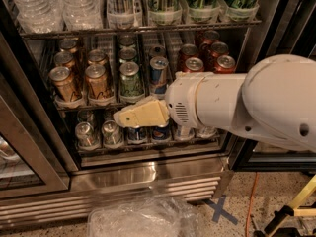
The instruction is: Pick green can from middle shelf of fridge
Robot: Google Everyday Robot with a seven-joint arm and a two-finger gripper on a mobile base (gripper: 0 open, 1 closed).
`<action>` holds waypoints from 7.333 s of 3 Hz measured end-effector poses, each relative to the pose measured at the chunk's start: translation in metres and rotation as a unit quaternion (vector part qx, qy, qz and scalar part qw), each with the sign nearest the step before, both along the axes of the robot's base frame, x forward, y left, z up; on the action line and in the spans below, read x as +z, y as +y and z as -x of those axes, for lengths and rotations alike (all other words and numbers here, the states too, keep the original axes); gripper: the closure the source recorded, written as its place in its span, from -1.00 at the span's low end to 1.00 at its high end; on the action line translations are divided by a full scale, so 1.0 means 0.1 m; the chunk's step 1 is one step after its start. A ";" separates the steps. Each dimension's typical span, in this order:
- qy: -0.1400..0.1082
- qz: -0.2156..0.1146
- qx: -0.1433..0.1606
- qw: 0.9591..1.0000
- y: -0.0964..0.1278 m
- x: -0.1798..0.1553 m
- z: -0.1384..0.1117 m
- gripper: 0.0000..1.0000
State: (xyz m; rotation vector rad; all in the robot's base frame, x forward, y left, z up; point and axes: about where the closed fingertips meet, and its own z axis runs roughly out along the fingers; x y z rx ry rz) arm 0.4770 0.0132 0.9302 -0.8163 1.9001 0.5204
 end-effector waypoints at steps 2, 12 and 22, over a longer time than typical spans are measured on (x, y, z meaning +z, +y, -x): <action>-0.010 -0.011 0.007 1.000 0.32 -0.17 0.03 -1.00; -0.126 0.002 -0.136 0.983 0.79 -1.08 -0.88 -0.72; -0.180 0.005 -0.241 0.954 0.61 -1.02 -1.83 -0.22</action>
Offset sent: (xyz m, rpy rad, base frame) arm -0.0040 0.0638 -0.0454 0.0415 -0.0520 -0.0022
